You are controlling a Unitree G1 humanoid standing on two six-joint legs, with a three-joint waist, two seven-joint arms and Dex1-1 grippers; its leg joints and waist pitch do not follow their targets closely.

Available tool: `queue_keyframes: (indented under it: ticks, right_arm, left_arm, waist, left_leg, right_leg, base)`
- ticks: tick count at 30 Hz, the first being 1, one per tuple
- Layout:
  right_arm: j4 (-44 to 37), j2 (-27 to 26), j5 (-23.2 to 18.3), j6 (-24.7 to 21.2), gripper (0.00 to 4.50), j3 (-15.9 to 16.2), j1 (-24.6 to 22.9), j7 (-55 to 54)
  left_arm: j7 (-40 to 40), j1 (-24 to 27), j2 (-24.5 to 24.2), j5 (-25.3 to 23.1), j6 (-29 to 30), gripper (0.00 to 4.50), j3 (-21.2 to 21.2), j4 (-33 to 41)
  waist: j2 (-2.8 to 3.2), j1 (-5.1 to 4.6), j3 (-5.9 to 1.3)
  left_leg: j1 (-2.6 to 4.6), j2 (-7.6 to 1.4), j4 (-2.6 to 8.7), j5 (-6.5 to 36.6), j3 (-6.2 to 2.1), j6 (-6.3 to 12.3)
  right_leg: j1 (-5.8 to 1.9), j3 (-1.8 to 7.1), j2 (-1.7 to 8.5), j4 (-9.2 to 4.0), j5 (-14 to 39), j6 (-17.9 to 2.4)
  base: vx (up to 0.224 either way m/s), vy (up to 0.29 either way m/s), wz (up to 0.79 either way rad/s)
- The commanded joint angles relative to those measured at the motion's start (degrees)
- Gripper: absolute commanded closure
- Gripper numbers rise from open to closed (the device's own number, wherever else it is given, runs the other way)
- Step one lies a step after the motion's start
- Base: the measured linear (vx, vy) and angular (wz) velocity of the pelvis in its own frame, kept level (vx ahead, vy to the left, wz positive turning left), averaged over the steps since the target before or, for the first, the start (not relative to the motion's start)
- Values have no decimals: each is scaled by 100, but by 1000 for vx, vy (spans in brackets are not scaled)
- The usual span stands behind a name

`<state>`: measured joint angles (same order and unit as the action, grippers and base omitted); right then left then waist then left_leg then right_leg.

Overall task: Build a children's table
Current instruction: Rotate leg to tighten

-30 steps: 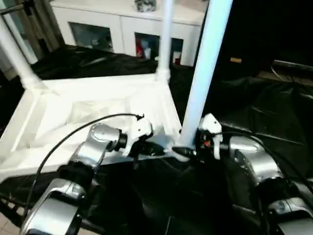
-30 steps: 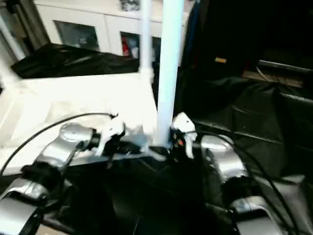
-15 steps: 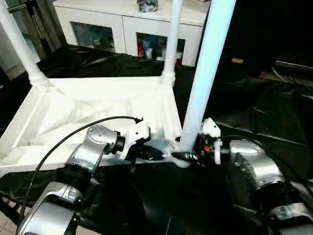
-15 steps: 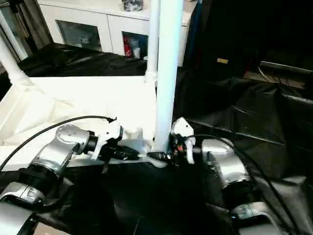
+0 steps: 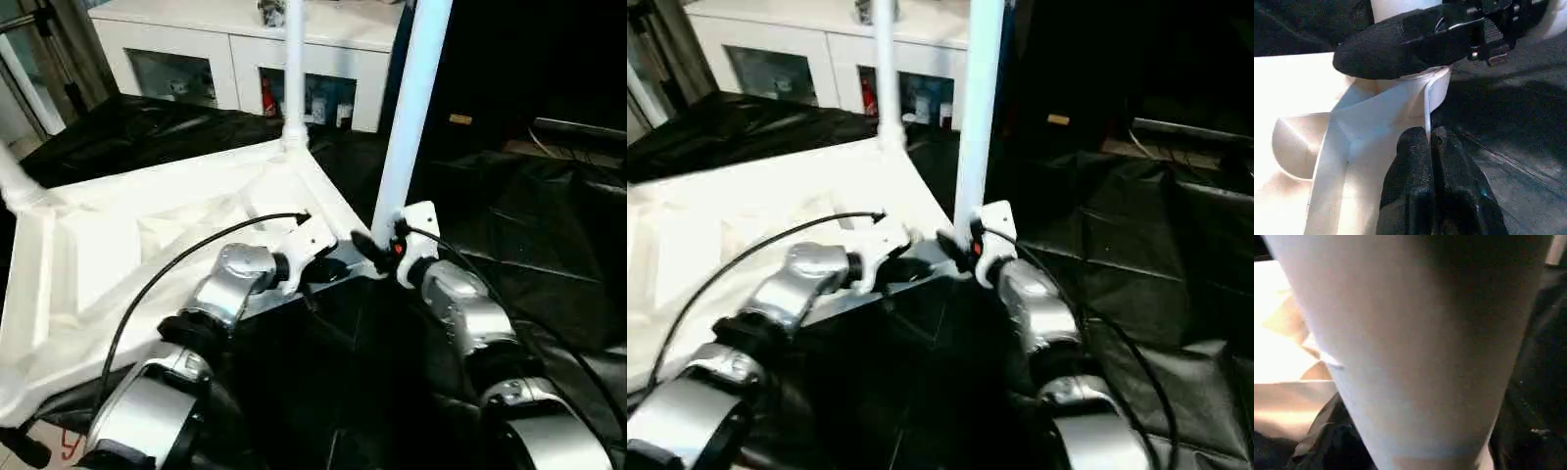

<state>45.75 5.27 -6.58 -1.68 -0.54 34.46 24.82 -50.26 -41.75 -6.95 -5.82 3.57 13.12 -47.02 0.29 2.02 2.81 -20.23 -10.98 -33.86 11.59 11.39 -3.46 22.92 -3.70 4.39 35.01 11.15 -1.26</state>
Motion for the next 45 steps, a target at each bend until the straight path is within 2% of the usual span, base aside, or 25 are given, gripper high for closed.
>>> queue_keyframes:
  ticks: [1, 3, 5, 6, 8, 11, 16, 19, 21, 27, 28, 31, 37, 42, 45]
  right_arm:
    - [262, -240, 286, -135, 155, 418, -72, 164]
    - [152, -277, 58, -157, 121, 380, -80, 592]
    - [126, -258, 48, -136, 118, 386, -78, 643]
    - [65, -181, 78, -97, 88, 444, -90, 756]
    - [-48, -15, 98, -27, 78, 513, -130, 1034]
    - [-291, 256, 15, 43, 78, 579, -239, 1658]
    - [-952, 799, -184, -1, 78, 785, -569, 2909]
    - [-1229, 1067, -212, -4, 78, 929, -727, 3417]
    - [-1335, 1269, -224, -22, 78, 997, -798, 3740]
    - [-1439, 1510, -241, -154, 78, 1012, -848, 4135]
    - [-1476, 1543, -283, -224, 105, 994, -838, 4174]
    - [-1530, 1577, -348, -310, 115, 982, -833, 4223]
    - [-1630, 1517, -434, -438, 177, 1003, -871, 4306]
    - [-1716, 1437, -466, -543, 185, 984, -981, 4196]
    - [-1703, 1266, -574, -736, 187, 836, -1026, 3880]
  left_arm:
    - [154, -132, 312, 198, -165, 450, -85, 38]
    - [-109, -64, 263, 229, -279, 450, 6, 114]
    - [-178, -44, 238, 242, -296, 450, 24, 135]
    - [-318, -4, 185, 263, -317, 450, 48, 180]
    - [-589, 69, 83, 306, -388, 450, 81, 266]
    - [-966, 157, -76, 363, -468, 450, 112, 377]
    - [-1718, 309, -368, 553, -556, 450, 141, 604]
    - [-1961, 371, -497, 588, -549, 450, 166, 687]
    - [-2129, 401, -618, 586, -553, 450, 186, 692]
    - [-2345, 457, -780, 600, -579, 450, 169, 719]
    - [-2390, 478, -813, 597, -581, 450, 154, 733]
    - [-2441, 502, -850, 606, -580, 450, 150, 757]
    - [-2451, 542, -864, 626, -549, 450, 162, 811]
    - [-2259, 529, -763, 595, -539, 450, 138, 791]
    - [-1917, 457, -636, 519, -522, 450, 94, 694]
  waist:
    - [-72, 17, -361]
    - [-78, 20, -353]
    - [-78, 16, -352]
    - [-62, 15, -354]
    - [-60, 13, -359]
    - [-68, 19, -367]
    - [-62, 92, -358]
    - [-59, 126, -350]
    - [-69, 167, -345]
    - [-77, 179, -355]
    - [-77, 185, -355]
    - [-82, 188, -360]
    - [-90, 198, -359]
    - [-100, 203, -360]
    - [-93, 217, -359]
  left_leg:
    - [-6, -213, 346, 561, -100, 514]
    - [0, -223, 355, 674, -105, 525]
    - [-5, -226, 356, 690, -108, 522]
    - [-1, -230, 358, 679, -111, 519]
    - [-3, -232, 355, 644, -111, 529]
    - [-12, -235, 338, 569, -103, 650]
    - [-10, -276, 334, 597, -91, 738]
    - [-1, -285, 341, 688, -87, 698]
    - [6, -281, 346, 745, -85, 609]
    - [-2, -275, 344, 665, -91, 588]
    - [-4, -275, 344, 654, -93, 587]
    - [-2, -273, 337, 598, -89, 605]
    - [-6, -272, 338, 589, -91, 574]
    - [-8, -272, 333, 540, -89, 592]
    - [2, -281, 342, 568, -90, 573]
  right_leg:
    - [-316, 286, 418, -398, 520, -1453]
    - [-315, 283, 421, -414, 727, -1424]
    - [-318, 285, 424, -414, 756, -1416]
    - [-315, 283, 420, -411, 709, -1433]
    - [-320, 285, 420, -397, 612, -1456]
    - [-327, 285, 416, -365, 332, -1545]
    - [-323, 272, 406, -354, 329, -1554]
    - [-306, 270, 408, -368, 495, -1541]
    - [-300, 276, 411, -379, 633, -1503]
    - [-303, 273, 411, -367, 557, -1494]
    - [-304, 272, 413, -366, 559, -1489]
    - [-301, 272, 411, -360, 516, -1494]
    - [-301, 271, 415, -367, 639, -1451]
    - [-301, 274, 418, -359, 558, -1442]
    - [-289, 277, 422, -368, 639, -1424]
  base:
    - [0, 0, 0]
    - [0, 0, 0]
    - [0, 0, 0]
    - [0, 0, 0]
    - [0, 0, 0]
    - [0, 0, 0]
    - [0, 0, 0]
    - [0, 0, 0]
    - [0, 0, 0]
    - [0, 0, 0]
    - [0, 0, 0]
    - [0, 0, 0]
    - [0, 0, 0]
    - [0, 0, 0]
    - [0, 0, 0]
